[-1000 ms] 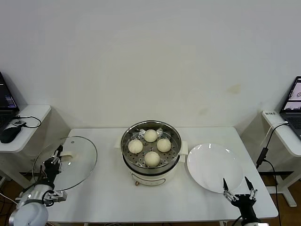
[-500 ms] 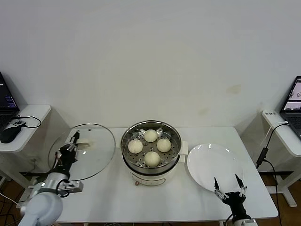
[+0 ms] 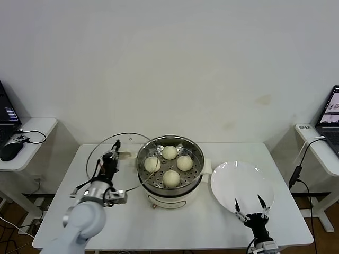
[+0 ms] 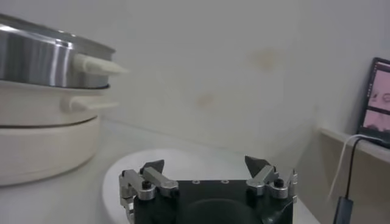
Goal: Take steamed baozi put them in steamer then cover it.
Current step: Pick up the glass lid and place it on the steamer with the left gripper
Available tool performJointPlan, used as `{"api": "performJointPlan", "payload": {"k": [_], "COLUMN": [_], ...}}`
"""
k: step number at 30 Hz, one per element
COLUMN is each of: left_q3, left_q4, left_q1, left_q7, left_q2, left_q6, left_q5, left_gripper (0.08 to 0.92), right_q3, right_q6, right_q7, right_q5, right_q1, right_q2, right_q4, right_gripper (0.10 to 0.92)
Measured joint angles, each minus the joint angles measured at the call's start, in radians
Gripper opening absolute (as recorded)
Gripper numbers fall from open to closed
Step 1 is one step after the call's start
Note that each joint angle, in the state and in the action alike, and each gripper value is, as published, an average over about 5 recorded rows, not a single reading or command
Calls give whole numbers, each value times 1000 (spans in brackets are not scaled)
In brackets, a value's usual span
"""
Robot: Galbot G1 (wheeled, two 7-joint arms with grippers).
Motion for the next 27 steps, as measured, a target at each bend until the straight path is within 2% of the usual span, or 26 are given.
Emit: {"api": "performJointPlan", "payload": {"k": [14, 27], "left_q3": [187, 300], "left_q4": [40, 111], "left_q1": [-166, -222], "left_q7": [128, 154], "left_q2": [-112, -232], "left_q6": [92, 101], "left_q5": [125, 202], "left_gripper": [147, 147], "right_q3": [-10, -14], "right_q6": [2, 2], "right_q7": [4, 0], "right_q5": [-58, -65], "right_q1": [6, 0], "right_q2": [25, 26], "right_q4": [-21, -29], "right_gripper": [823, 823]}}
